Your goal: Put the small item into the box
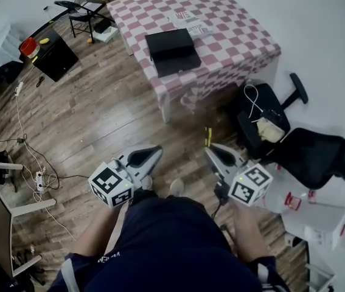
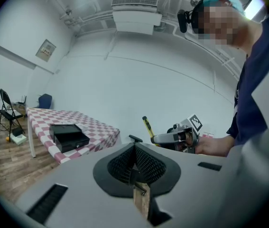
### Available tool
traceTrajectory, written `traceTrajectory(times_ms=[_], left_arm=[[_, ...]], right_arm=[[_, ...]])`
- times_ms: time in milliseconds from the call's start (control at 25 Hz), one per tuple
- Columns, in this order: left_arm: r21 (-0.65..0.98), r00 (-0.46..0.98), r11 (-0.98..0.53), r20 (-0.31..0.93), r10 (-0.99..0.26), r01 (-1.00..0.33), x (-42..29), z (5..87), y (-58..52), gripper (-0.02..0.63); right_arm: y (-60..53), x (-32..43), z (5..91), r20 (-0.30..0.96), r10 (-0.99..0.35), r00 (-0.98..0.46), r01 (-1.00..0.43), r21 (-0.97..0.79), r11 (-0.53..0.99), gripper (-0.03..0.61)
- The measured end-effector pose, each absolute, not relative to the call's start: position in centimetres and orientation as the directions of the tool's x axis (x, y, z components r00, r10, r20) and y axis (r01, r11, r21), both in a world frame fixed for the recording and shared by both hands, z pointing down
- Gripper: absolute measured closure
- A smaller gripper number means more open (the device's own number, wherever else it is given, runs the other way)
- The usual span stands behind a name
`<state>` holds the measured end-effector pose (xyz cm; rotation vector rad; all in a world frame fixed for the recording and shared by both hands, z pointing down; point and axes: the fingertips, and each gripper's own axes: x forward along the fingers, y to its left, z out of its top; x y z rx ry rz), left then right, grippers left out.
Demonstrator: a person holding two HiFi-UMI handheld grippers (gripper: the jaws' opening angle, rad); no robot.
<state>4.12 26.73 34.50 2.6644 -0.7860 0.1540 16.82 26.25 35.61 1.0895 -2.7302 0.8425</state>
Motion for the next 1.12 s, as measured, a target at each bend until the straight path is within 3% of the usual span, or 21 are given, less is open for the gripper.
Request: traceTrajectory(times_ms=[480,1120], left_arm=[[0.287,0.83,-0.779,0.207,-0.518,-0.558,6.8,34.7,23.6,0.583],[0.345,0.846,-0.773,0.207,-0.492,-0.533,2.0,37.3,8.3,0.583]], right_arm=[[22.9,20.4,36.0,0.255,-0.617,-0.745,-0.654,-0.463,0.599,0.545],[8.1,16.0,38.3,0.33,-0.618,-0.713,-0.696,-0.443,0.565,0.545]])
